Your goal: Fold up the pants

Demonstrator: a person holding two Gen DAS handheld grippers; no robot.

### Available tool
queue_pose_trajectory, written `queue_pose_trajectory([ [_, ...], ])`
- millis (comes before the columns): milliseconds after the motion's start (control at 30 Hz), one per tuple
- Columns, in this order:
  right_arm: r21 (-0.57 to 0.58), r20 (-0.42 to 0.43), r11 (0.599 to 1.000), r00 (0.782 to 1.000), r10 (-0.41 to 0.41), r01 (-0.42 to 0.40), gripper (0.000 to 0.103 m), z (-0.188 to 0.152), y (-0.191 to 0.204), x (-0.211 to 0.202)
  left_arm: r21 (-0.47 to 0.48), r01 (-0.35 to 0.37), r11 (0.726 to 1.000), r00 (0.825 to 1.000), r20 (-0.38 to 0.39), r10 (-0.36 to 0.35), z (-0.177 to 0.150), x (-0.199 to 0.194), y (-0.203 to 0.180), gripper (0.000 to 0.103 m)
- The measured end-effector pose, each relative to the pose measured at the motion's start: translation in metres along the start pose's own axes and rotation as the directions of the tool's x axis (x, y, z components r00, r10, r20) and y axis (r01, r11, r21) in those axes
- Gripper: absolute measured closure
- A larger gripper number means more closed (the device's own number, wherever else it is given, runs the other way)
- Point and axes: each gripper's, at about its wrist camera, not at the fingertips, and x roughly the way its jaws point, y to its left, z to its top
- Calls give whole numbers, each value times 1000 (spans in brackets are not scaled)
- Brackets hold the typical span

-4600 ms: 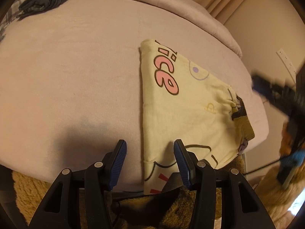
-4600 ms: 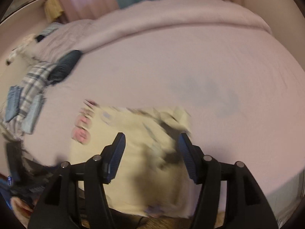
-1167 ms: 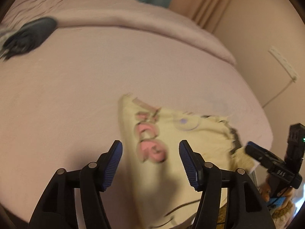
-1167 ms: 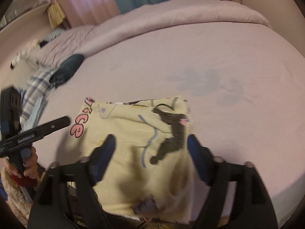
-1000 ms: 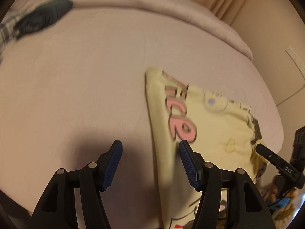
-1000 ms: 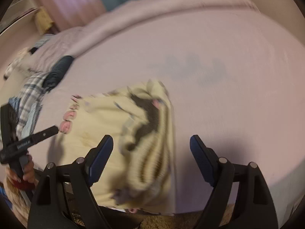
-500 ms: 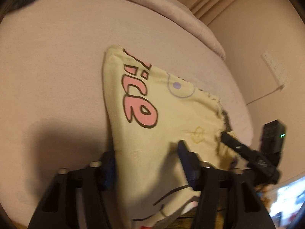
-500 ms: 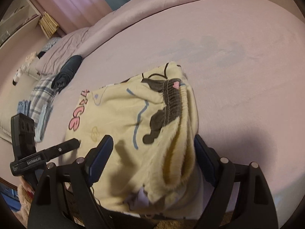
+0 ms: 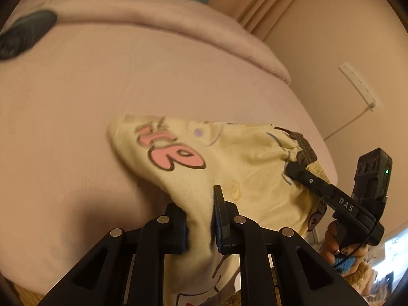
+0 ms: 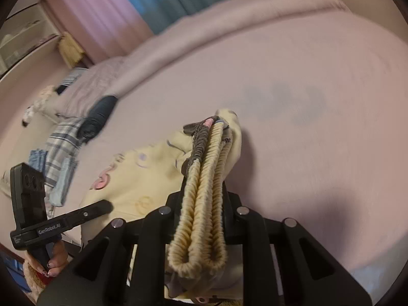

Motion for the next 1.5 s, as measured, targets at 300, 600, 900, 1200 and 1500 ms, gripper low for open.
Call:
queue_pose_trajectory([
  [300,-108,111,992,991,79,-67,85,60,42,-10,16,-6,1000,994,113,4,65,-26,4,89],
  [600,-166,121,985,990,73,-52,85,114,69,39,27,-86,996,988,134,82,132,2,22,89],
  [900,-130,50,991,998,38,-31,85,133,54,110,-31,-120,992,991,59,122,148,51,74,88],
  [1200,-90,-131,994,989,-69,57,83,114,16,184,-159,-120,980,990,-97,105,135,102,125,81],
  [1500,-114,-146,987,981,-130,114,53,114,2,188,-192,-109,975,991,-102,91,133,91,137,68],
])
